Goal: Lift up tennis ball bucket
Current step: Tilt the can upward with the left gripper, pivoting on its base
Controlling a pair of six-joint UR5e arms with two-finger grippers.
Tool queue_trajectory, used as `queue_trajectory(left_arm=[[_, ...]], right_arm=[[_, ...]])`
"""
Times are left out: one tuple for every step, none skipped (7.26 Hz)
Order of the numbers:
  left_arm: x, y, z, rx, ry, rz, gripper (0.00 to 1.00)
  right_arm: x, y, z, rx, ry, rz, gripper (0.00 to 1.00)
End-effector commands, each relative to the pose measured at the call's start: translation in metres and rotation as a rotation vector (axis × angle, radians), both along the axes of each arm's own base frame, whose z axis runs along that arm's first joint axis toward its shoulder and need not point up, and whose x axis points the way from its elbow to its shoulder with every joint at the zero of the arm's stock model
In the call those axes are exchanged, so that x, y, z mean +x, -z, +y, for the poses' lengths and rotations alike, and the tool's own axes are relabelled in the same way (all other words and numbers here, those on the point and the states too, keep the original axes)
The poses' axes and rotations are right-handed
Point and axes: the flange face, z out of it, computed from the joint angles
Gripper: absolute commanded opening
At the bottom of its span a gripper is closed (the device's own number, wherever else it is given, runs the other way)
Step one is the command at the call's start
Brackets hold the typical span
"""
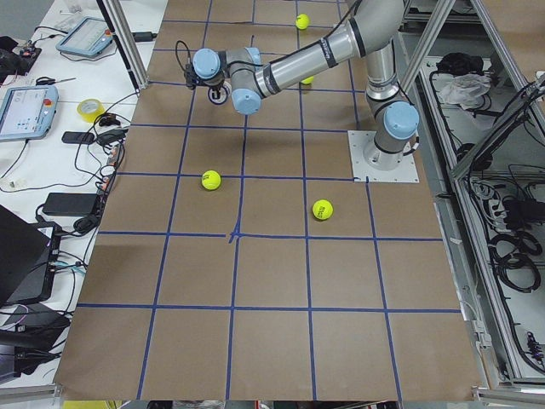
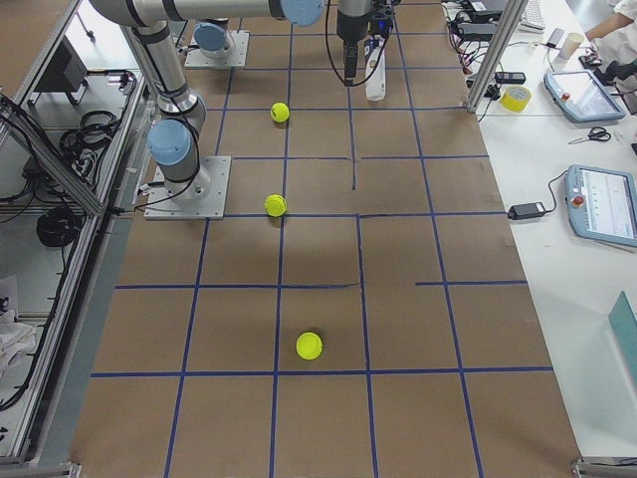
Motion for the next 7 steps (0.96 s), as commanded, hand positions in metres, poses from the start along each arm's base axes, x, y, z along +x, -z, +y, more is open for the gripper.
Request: queue_trajectory(left_arm=[[-0.024, -0.043, 0.001, -0.042, 0.009, -0.136, 0.00], [-0.034, -0.049, 0.001, -0.057, 0.029, -0.220, 0.00], [-0.050, -0.055, 0.003, -0.074, 0.057, -0.293, 0.00], [-0.064, -0.052, 0.006, -0.080, 0.093, -0.408, 0.00], [-0.085, -0.047, 0.012, -0.087, 0.139, -0.501, 0.00], [-0.096, -0.045, 0.017, -0.088, 0.165, -0.539, 0.00], [-0.099, -0.043, 0.019, -0.073, 0.174, -0.543, 0.00]], right_arm=[[0.000, -0.001, 0.000, -0.002, 0.001, -0.001, 1.00], [0.000, 0.000, 0.000, -0.001, 0.001, 0.002, 1.00], [-0.001, -0.001, 0.000, -0.002, 0.001, 0.007, 1.00], [-0.001, 0.000, 0.000, 0.000, 0.001, 0.014, 1.00], [-0.001, -0.001, 0.000, -0.003, 0.001, 0.013, 1.00], [-0.002, -0.002, 0.001, -0.006, 0.000, 0.016, 1.00], [-0.003, -0.003, 0.001, -0.007, 0.000, 0.019, 1.00]])
